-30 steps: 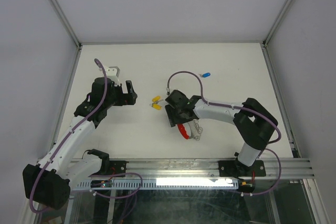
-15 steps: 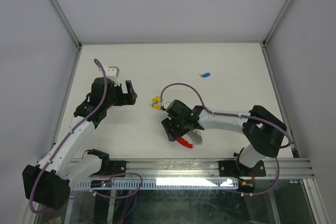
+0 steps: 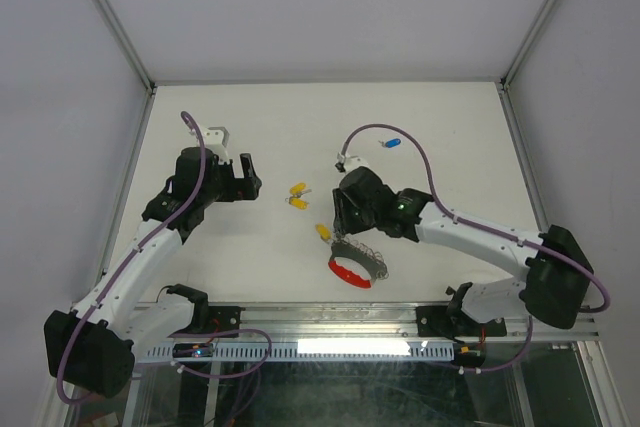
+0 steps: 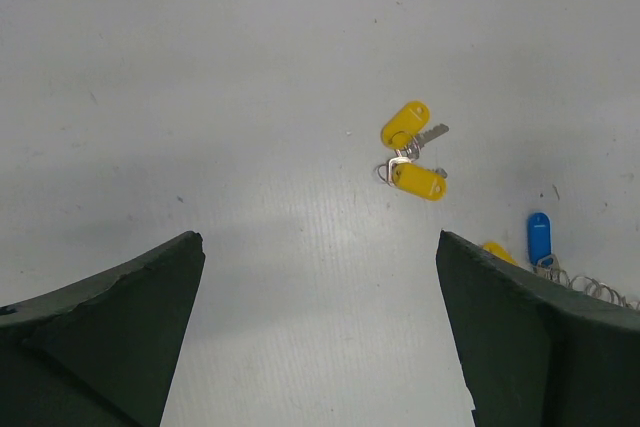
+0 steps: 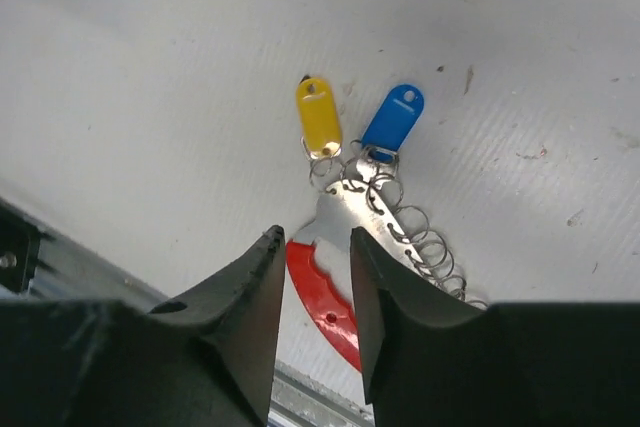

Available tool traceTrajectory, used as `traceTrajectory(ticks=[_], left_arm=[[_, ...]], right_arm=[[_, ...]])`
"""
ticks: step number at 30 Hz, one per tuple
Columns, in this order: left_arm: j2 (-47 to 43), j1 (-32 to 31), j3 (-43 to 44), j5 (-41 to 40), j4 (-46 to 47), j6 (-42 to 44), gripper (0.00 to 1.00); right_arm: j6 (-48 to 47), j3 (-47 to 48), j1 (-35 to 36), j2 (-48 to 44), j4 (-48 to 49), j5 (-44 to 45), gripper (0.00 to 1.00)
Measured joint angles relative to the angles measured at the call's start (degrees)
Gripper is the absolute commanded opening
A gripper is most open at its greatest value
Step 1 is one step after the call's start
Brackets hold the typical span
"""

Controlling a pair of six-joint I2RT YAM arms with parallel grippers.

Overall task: Put the keys on the keyring
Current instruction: Move the keyring to the center of the board.

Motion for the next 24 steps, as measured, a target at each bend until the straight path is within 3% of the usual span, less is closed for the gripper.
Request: traceTrajectory(ticks=[6, 11, 14, 24], left_arm=[[0.04, 0.00, 0.00, 0.04, -0.02, -0.02, 0.99], [0.09, 0.00, 0.00, 0.09, 0.00, -0.02, 0.99], [0.35, 0.00, 0.00, 0.13, 0.00, -0.02, 0.99], [0.61, 0.00, 0.00, 0.22, -0.02, -0.02, 0.99]], right_arm=[[4.83, 3.02, -0.61, 10.80, -1.75, 3.54, 0.32], [6.40, 3.15, -0.61, 15.91, -2.86, 3.65, 0.56], [6.60, 4.09, -0.70, 17.31, -2.75, 3.65, 0.64], [5.51, 5.40, -3.43, 21.84, 1.09, 1.51, 0.73]])
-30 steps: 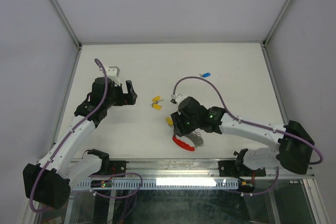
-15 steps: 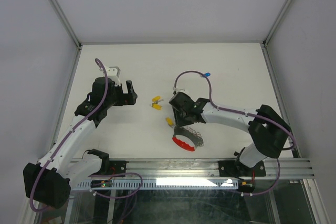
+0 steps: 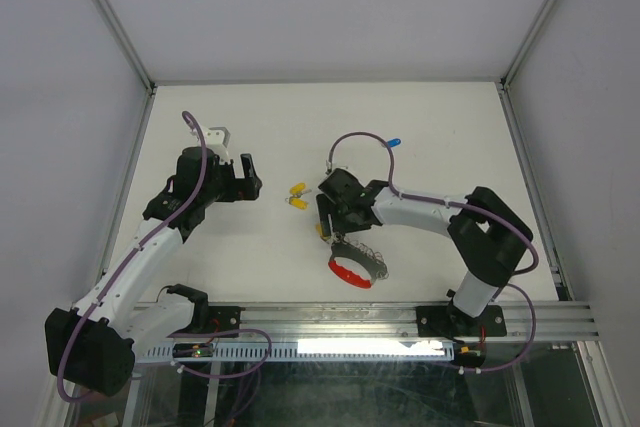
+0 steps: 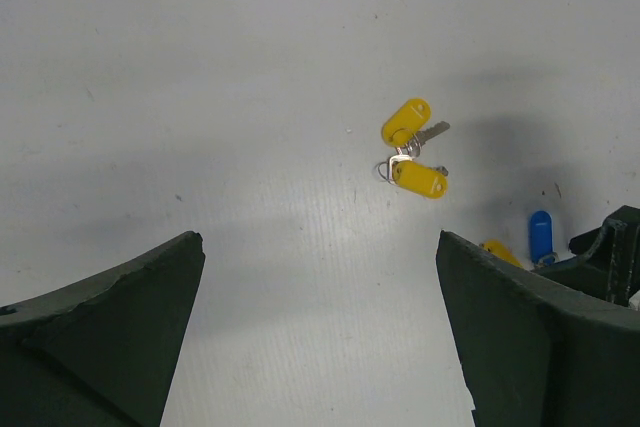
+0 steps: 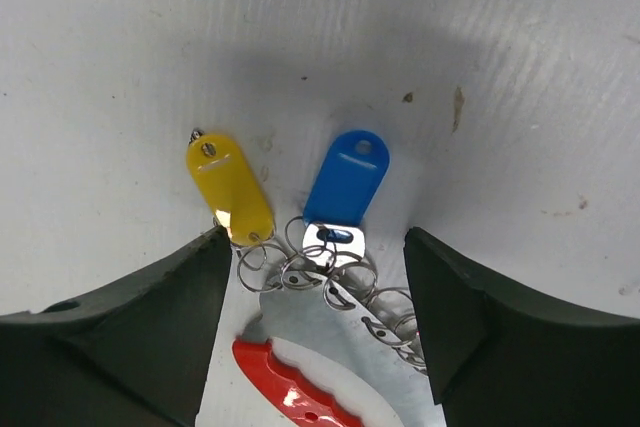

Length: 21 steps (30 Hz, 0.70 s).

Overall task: Put the keys on the keyring
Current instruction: Move the keyring to the center of the board.

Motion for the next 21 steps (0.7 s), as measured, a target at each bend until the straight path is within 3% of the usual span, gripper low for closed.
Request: traceTrajectory(ticks=[21], left_arm=[[0.00, 0.00, 0.00, 0.00, 0.00, 0.00, 0.99]], right_arm=[[-4.66, 2.14, 2.45, 3.13, 4.37, -17.27, 0.68]])
